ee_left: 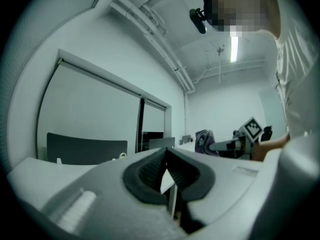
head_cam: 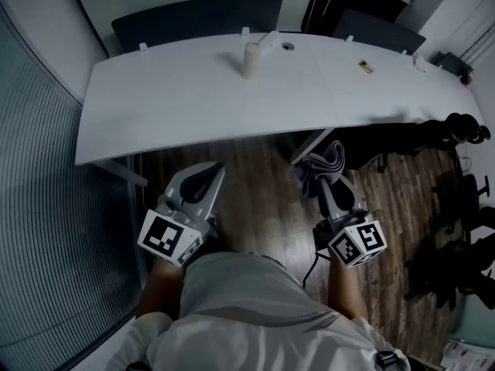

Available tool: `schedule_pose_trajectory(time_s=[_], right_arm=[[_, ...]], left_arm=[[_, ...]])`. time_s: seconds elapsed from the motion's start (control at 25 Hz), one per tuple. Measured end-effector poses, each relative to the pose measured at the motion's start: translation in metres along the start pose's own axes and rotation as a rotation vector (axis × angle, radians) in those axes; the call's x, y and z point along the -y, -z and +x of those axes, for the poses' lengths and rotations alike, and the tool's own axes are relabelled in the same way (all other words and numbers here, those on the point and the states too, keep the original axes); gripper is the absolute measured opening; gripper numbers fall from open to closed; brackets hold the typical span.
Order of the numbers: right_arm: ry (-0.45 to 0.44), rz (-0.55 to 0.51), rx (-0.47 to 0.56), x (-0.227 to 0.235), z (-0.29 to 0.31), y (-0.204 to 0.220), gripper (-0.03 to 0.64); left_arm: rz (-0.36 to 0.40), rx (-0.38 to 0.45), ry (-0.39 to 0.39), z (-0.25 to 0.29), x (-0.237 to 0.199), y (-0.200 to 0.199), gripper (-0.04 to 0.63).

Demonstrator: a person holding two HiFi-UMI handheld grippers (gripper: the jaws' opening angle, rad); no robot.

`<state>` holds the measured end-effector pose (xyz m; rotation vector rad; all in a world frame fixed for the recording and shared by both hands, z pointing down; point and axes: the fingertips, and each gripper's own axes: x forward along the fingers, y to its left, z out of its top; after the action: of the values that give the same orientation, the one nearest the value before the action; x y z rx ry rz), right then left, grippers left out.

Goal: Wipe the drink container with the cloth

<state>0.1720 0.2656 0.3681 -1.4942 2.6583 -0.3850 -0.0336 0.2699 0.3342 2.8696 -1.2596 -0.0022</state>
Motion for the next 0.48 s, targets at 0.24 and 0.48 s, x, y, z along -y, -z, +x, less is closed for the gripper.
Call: schedule_pose_trajectory(time_s=[0.24, 0.48], right_arm=[[0.036, -0.004, -0.001, -0.002, 0.080, -0.014, 0.092], [0.082, -0.007, 0.007, -0.014, 0.150, -0.019, 0.092]], left_arm=[[-0.011, 0.008, 0.041, 0.029, -0.080, -0.009, 0.002], [-0.014, 0.001, 0.095, 0.044, -0.152, -0.009, 0.003]])
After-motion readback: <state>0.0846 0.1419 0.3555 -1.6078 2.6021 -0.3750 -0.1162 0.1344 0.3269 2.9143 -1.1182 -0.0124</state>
